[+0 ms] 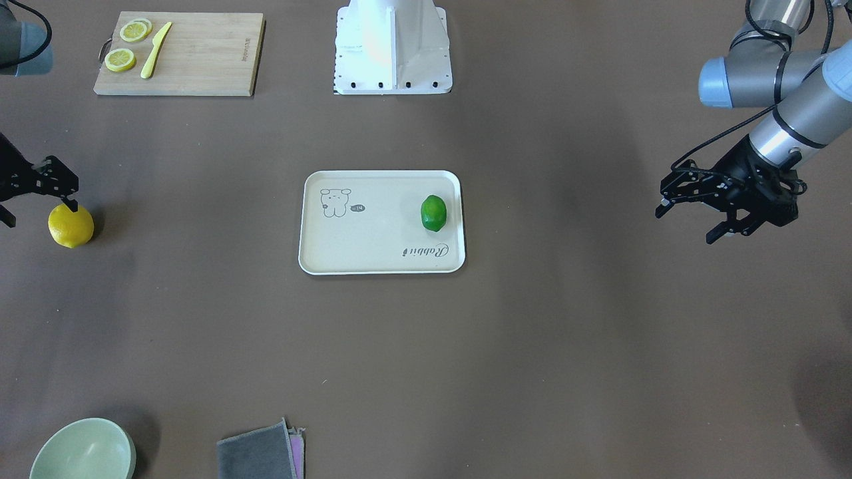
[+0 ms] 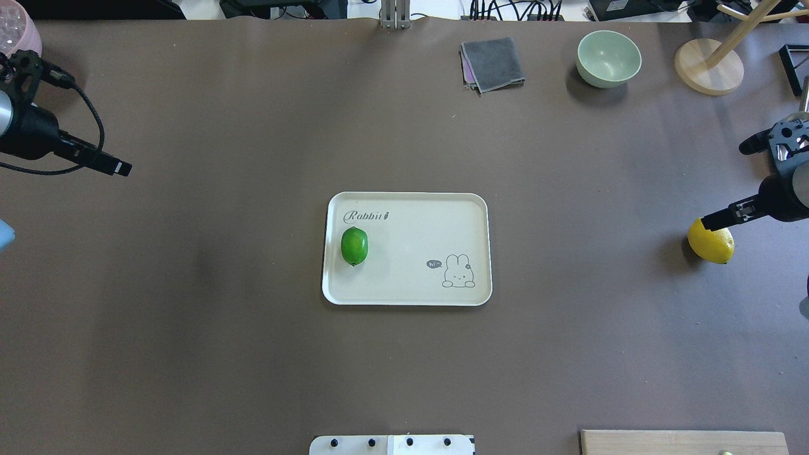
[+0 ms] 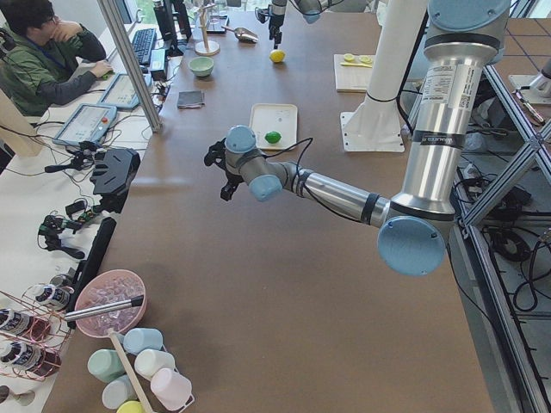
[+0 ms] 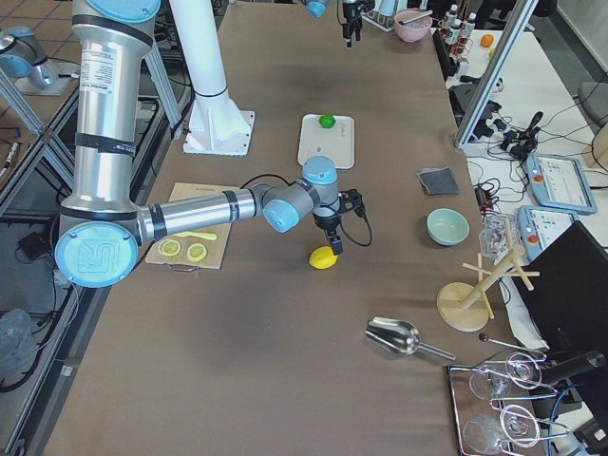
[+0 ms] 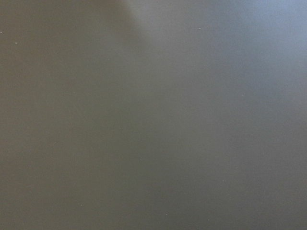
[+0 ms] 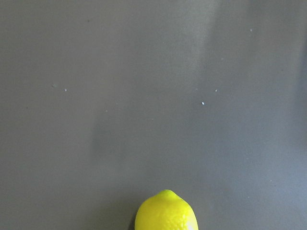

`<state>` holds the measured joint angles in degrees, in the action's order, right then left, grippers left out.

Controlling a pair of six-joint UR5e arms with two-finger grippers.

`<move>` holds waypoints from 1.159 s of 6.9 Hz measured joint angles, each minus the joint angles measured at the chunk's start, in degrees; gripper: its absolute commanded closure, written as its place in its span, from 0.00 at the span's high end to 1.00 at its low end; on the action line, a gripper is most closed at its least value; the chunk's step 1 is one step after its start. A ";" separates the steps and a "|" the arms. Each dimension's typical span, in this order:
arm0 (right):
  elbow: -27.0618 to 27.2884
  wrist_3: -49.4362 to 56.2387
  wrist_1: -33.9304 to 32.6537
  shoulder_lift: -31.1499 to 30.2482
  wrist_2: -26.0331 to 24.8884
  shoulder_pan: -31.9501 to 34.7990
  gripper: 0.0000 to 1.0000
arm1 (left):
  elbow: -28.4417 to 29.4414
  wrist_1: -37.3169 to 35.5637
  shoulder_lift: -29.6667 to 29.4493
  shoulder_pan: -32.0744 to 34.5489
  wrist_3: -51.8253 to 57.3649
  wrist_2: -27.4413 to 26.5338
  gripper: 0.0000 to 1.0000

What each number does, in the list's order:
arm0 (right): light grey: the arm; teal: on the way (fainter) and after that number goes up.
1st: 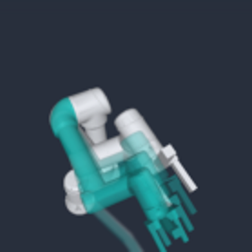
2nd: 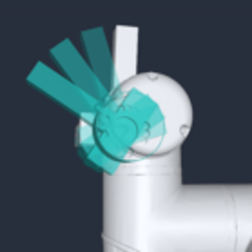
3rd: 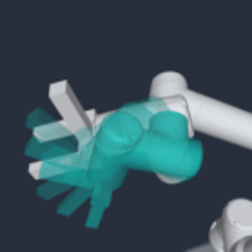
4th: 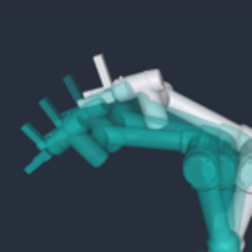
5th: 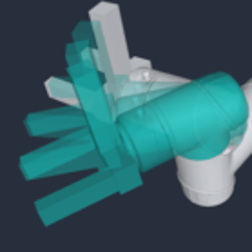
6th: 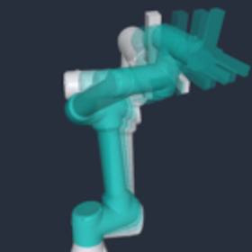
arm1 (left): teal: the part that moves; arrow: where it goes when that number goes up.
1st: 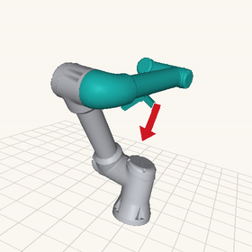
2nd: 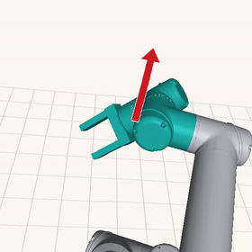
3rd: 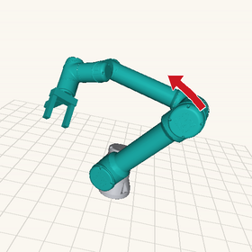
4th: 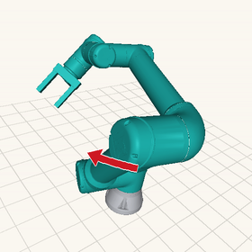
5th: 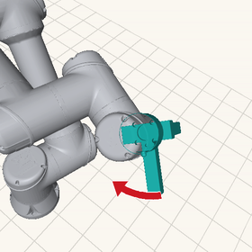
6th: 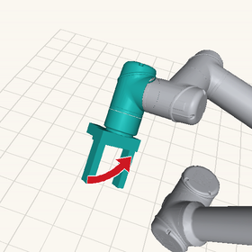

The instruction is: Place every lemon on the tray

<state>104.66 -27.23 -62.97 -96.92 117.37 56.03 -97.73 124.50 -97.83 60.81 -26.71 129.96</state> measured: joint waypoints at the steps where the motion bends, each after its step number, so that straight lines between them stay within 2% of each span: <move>1: -1.13 -0.02 0.02 -0.01 -0.65 -1.14 1.00 | -0.01 0.03 0.05 0.05 0.06 0.02 0.98; 4: -4.15 -0.49 0.04 0.09 -0.80 -2.66 0.97 | -0.14 0.10 0.09 0.09 -0.24 -0.03 0.98; 5: -4.47 -0.65 0.04 0.23 -0.93 -3.25 0.80 | -0.16 0.12 0.09 0.08 -0.33 -0.05 0.98; 6: -4.71 -0.74 0.04 0.43 -1.21 -3.95 0.46 | -0.17 0.13 0.09 0.05 -0.42 -0.05 0.98; 7: -5.00 -0.82 0.04 0.60 -1.41 -4.32 0.02 | -0.16 0.13 0.08 -0.01 -0.51 -0.06 0.98; 8: -5.31 -0.94 0.04 0.76 -1.47 -4.53 0.00 | -0.13 0.13 0.04 -0.05 -0.58 -0.04 0.98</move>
<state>99.34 -28.17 -62.93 -96.17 115.91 51.50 -97.86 124.63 -97.79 60.77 -27.29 129.92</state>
